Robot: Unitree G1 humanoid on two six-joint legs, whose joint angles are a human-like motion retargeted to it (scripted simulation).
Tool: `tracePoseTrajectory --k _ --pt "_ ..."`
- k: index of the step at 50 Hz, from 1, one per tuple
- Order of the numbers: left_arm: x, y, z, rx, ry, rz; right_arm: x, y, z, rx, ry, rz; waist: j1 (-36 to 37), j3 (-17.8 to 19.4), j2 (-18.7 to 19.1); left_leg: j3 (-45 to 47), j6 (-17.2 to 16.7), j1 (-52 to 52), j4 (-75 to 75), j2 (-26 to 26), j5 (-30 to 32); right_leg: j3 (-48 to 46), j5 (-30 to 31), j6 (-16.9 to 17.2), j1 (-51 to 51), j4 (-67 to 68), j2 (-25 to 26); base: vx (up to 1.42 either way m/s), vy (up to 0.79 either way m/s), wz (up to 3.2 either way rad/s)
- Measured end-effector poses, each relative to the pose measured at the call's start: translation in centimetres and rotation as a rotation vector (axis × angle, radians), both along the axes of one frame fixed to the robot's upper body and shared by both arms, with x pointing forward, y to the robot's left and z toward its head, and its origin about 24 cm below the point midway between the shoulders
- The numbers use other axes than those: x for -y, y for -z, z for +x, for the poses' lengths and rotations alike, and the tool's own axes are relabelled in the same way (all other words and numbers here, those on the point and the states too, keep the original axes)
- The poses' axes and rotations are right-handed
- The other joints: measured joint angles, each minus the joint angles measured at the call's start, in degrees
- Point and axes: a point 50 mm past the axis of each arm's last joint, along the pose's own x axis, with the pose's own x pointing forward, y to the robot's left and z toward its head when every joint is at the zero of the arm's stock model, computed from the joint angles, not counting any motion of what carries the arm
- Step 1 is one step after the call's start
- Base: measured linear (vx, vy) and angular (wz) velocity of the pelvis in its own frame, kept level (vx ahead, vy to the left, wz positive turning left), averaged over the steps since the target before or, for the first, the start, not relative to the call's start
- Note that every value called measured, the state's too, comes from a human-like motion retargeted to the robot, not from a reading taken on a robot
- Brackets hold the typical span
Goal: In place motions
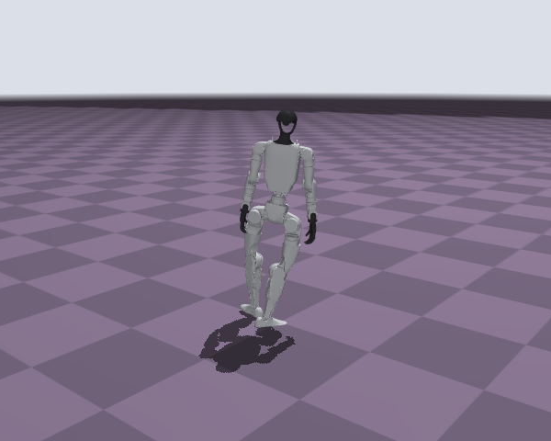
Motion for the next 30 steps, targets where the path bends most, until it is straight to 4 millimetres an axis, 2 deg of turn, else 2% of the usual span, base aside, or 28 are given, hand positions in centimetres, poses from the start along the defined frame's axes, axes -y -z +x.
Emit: tracePoseTrajectory --k 3,5,7,8,10,12,14,15,17,18,20,22,23,25,28,29,30 --pt "0.1 -0.1 -2.2 -0.055 -0.063 0.006 -0.2 0.1 0.5 0.020 0.001 0.015 1.9 -1.9 -0.4 -1.7 0.6 1.7 -2.0 -1.3 1.0 -2.2 0.2 1.1 0.4 -0.3 0.2 0.32 0.23 0.82" --pt "0.3 -0.2 -3.5 -0.101 -0.082 0.005 -0.2 0.1 1.0 0.040 0.007 0.025 2.9 -3.5 1.1 -4.5 -3.5 2.2 -5.7 -2.2 2.0 -3.1 0.1 1.7 0.4 -0.5 2.2 0.38 0.31 0.62" --pt "0.6 -0.4 -4.7 -0.150 -0.085 0.001 -0.1 0.1 1.1 0.056 0.013 0.036 2.9 -5.3 1.7 -5.2 -0.9 2.1 -9.6 -4.8 2.6 -4.2 0.4 2.4 0.8 -0.3 2.7 0.39 0.23 0.71" --pt "0.8 -0.4 -5.1 -0.167 -0.085 -0.004 -0.1 0.1 1.2 0.062 0.016 0.042 2.1 -6.1 1.9 -8.7 -1.0 1.5 -10.2 -5.6 2.8 -5.4 0.7 2.7 1.0 0.1 2.6 0.41 0.24 0.93" --pt "1.1 -0.4 -5.1 -0.181 -0.079 -0.018 -0.2 0.1 1.4 0.077 0.032 0.051 1.3 -6.8 2.4 -9.4 -0.2 0.5 -10.7 -5.9 3.0 -6.9 1.7 2.2 1.3 1.5 2.2 0.38 0.23 0.87" --pt "1.3 -0.2 -4.1 -0.161 -0.049 -0.032 -0.3 0.2 1.9 0.105 0.062 0.061 1.5 -5.8 3.9 -12.4 0.4 0.4 -10.5 -5.2 2.5 -7.6 4.5 0.4 1.9 5.2 1.6 0.19 0.13 0.75" --pt "1.7 0.0 -2.1 -0.113 -0.007 -0.052 -0.2 0.1 2.5 0.135 0.072 0.078 1.9 -3.7 7.0 -13.7 0.6 1.2 -10.0 -2.2 2.1 -5.7 8.6 -3.6 1.3 13.9 -0.2 0.22 0.14 0.81" --pt "1.9 0.1 -1.0 -0.088 0.016 -0.062 -0.1 0.1 2.9 0.147 0.068 0.083 1.9 -2.5 9.0 -15.0 0.6 1.6 -9.7 -0.3 2.0 -3.7 10.5 -6.2 0.3 20.4 -1.8 0.24 0.13 0.85" --pt "2.0 0.2 0.9 -0.036 0.051 -0.084 0.1 0.0 3.6 0.165 0.030 0.075 1.5 -0.7 10.2 -16.6 0.6 1.9 -9.6 0.7 2.0 5.1 10.7 -10.8 -5.6 36.5 -7.8 0.16 0.06 0.50" --pt "2.0 0.2 1.6 -0.014 0.068 -0.094 0.0 0.0 3.9 0.169 0.009 0.071 1.9 -0.2 9.5 -16.1 0.8 2.0 -9.9 -0.1 2.1 10.9 10.5 -10.4 -9.2 41.7 -9.6 0.12 -0.01 0.35" --pt "1.7 0.1 2.9 0.020 0.111 -0.109 -0.5 0.1 4.2 0.167 -0.017 0.074 0.1 0.7 8.8 -17.9 1.4 1.8 -10.9 -1.5 2.9 22.4 9.1 -7.9 -15.8 46.1 -7.0 0.13 -0.07 0.94" --pt "1.4 0.0 3.7 0.036 0.151 -0.101 -1.2 0.2 4.2 0.166 -0.022 0.093 -2.7 1.3 8.7 -21.3 1.8 0.8 -11.3 -2.1 3.6 33.5 6.7 -3.1 -20.3 43.7 0.8 0.02 -0.14 1.42" --pt "1.2 0.0 4.1 0.042 0.165 -0.091 -1.5 0.2 4.3 0.168 -0.022 0.104 -3.7 1.4 8.7 -22.6 1.8 0.1 -11.2 -2.1 3.8 35.5 5.4 -2.6 -21.2 41.4 2.8 -0.01 -0.16 1.22" --pt "0.9 -0.1 4.7 0.054 0.186 -0.075 -2.1 0.3 4.2 0.168 -0.029 0.124 -5.1 1.5 8.1 -24.8 1.8 -0.9 -11.0 -2.7 4.0 36.7 3.9 -2.3 -21.4 34.6 4.2 0.07 -0.17 1.03" --pt "0.7 -0.2 4.9 0.051 0.216 -0.075 -2.3 0.4 3.4 0.146 -0.050 0.126 -6.6 1.9 5.3 -27.7 1.9 -0.7 -10.8 -6.3 3.9 34.9 4.1 -1.7 -18.3 17.6 3.6 0.11 -0.18 1.15" --pt "0.5 -0.2 5.0 0.045 0.225 -0.073 -2.5 0.4 3.1 0.136 -0.055 0.128 -7.2 2.4 4.6 -29.0 1.9 0.0 -10.9 -7.2 3.9 34.0 6.8 -5.1 -17.1 13.0 3.8 0.11 -0.16 1.32" --pt "0.3 -0.3 5.0 0.037 0.233 -0.069 -2.7 0.5 2.8 0.125 -0.058 0.131 -7.8 3.1 4.2 -30.4 1.7 0.8 -11.2 -7.6 4.1 33.1 10.6 -10.5 -15.8 9.3 4.3 0.12 -0.13 0.64"
